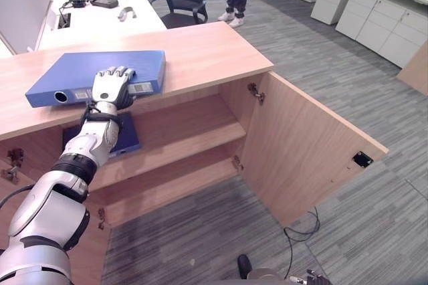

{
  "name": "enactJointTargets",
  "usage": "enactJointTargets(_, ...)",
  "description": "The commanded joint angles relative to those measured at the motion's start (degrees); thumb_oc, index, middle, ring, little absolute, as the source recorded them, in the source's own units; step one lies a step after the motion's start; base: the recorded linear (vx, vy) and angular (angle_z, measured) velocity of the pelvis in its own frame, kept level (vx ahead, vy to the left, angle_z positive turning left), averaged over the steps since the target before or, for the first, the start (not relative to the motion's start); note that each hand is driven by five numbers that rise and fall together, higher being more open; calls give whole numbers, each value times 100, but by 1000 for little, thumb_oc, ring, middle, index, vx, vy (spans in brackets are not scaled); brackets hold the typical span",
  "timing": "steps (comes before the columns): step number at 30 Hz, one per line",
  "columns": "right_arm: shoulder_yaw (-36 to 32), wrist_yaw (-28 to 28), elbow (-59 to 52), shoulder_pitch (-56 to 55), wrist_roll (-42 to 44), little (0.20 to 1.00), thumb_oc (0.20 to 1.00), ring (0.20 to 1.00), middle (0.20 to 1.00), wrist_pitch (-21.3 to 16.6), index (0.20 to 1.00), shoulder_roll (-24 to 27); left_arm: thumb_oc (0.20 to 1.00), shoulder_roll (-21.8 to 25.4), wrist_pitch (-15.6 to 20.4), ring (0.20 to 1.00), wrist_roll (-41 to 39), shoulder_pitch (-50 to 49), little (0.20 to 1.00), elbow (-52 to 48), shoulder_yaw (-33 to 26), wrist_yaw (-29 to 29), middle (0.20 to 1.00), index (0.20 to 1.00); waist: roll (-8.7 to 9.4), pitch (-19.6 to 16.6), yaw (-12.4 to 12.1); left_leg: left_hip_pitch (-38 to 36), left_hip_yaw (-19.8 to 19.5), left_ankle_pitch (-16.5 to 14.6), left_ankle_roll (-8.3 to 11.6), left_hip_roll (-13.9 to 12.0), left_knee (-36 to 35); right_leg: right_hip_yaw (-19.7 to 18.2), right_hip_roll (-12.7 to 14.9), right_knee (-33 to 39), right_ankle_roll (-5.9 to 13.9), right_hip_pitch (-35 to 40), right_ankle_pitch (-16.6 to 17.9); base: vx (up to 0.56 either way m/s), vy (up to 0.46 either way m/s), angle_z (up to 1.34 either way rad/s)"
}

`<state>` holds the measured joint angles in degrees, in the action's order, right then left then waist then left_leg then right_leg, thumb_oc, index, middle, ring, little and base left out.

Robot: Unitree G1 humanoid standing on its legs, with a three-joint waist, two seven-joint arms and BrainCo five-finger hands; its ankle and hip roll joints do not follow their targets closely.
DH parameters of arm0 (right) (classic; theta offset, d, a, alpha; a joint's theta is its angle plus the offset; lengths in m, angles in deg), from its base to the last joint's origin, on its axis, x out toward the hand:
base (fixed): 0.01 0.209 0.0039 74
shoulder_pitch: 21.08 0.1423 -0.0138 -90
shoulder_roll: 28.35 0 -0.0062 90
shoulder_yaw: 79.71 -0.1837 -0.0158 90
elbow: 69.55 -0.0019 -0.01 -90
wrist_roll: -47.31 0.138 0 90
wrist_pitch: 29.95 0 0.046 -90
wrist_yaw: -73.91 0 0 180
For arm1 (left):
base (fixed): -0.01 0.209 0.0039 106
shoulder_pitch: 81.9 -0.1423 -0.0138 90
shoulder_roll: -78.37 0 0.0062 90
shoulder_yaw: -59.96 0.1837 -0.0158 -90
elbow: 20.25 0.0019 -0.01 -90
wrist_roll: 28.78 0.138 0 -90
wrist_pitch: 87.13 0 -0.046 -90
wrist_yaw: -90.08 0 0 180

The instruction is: Put the empty folder in the office cabinet

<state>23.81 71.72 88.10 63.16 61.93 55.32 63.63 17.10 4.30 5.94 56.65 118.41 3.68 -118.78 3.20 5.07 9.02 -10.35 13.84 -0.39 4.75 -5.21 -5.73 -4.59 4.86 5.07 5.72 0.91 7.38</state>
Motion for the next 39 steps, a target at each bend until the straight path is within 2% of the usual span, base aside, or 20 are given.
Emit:
enactJointTargets(1,142,95,72,395,78,1000,1000,1000,1000,-152,1000,133,200,-18,34,200,-272,605,200,462,23,227,200,200,-51,271,42,-250,-287,-632,-195,279,73,86,314,-509,707,95,-663,0,0,0)
enactJointTargets(12,132,99,62,404,35,1000,1000,1000,1000,-125,1000,99,200,-35,32,200,-329,695,200,213,-14,257,200,200,-75,215,2,-289,-327,-635,-185,273,73,147,330,-494,697,170,-680,0,0,0)
enactJointTargets(23,-13,98,218,422,-14,1000,1000,1000,1000,17,1000,64,200,253,81,200,-433,1013,200,-1543,-401,119,200,200,-199,40,-201,-229,-533,-535,-177,227,73,380,366,-465,643,337,-750,-22,-45,6)
enactJointTargets(24,-51,93,269,435,0,1000,1000,1000,1000,42,1000,49,200,280,141,200,-514,1024,200,-1885,-522,96,200,200,-223,-1,-248,-212,-585,-506,-169,220,73,438,363,-468,622,363,-765,-26,-56,24)
enactJointTargets(34,-170,99,447,453,37,1000,1000,1000,1000,110,1000,30,200,179,469,200,-1077,980,200,-3083,-1120,96,200,200,-336,-142,-395,-88,-835,-367,-136,224,73,681,363,-397,553,488,-784,-27,-51,19)
enactJointTargets(37,-204,68,487,475,59,1000,1000,1000,1000,140,1000,4,200,14,752,200,-1618,834,200,-3748,-1488,215,200,200,-365,-189,-487,1,-925,-233,-119,229,73,771,370,-358,509,499,-724,-49,-53,10)
enactJointTargets(39,-198,44,513,471,69,1000,1000,1000,1000,152,1000,-12,200,-109,871,200,-1992,660,200,-4084,-1701,327,200,200,-389,-245,-522,11,-990,-275,-109,226,73,833,368,-307,503,551,-773,-9,-40,16)
